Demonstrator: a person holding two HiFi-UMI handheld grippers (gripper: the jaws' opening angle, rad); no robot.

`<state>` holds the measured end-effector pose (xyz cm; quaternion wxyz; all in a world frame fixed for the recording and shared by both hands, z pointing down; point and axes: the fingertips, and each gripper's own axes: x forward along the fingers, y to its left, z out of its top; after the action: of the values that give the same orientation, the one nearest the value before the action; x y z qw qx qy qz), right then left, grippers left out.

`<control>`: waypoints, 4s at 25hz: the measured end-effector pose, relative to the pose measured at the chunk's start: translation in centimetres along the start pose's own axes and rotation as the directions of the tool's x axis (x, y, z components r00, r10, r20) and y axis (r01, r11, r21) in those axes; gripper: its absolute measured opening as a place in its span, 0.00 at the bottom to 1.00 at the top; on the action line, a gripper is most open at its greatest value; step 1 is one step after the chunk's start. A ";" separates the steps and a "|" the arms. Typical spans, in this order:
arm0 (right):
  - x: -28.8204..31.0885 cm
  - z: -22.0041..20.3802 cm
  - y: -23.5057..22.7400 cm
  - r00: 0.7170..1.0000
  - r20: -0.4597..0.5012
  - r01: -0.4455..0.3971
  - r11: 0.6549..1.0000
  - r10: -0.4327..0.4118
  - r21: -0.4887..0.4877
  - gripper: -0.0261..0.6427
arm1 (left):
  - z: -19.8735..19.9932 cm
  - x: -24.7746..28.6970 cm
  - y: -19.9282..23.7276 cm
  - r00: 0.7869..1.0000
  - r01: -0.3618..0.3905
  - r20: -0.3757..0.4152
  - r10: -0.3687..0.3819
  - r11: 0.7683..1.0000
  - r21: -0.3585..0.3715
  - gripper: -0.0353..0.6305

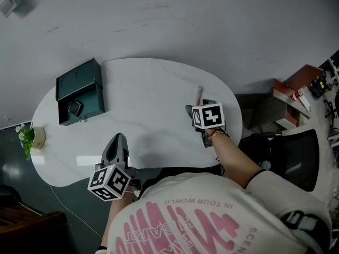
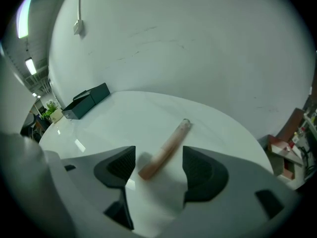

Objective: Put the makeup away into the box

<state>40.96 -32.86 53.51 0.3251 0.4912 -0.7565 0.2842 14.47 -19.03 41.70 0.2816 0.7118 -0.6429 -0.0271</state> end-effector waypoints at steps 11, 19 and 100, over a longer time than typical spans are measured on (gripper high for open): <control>-0.3 -0.1 -2.1 0.996 0.017 0.089 0.993 -0.091 0.076 0.21 | 1.2 -0.8 1.3 1.000 0.004 0.025 -0.004 1.000 -0.002 0.06; -1.5 -1.4 -1.1 0.994 0.004 0.109 0.979 -0.112 0.170 0.14 | 2.5 -3.0 3.0 0.999 0.020 0.047 -0.019 1.000 -0.017 0.06; 6.6 9.6 44.5 0.911 -0.147 -0.404 0.905 0.385 -0.133 0.14 | 9.9 -15.5 34.0 0.962 -0.232 0.106 0.253 0.957 -0.177 0.06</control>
<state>-4.43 -27.89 47.62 0.3430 0.2825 -0.8402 0.3108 -22.78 -8.71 43.13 0.2983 0.5989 -0.7377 -0.0904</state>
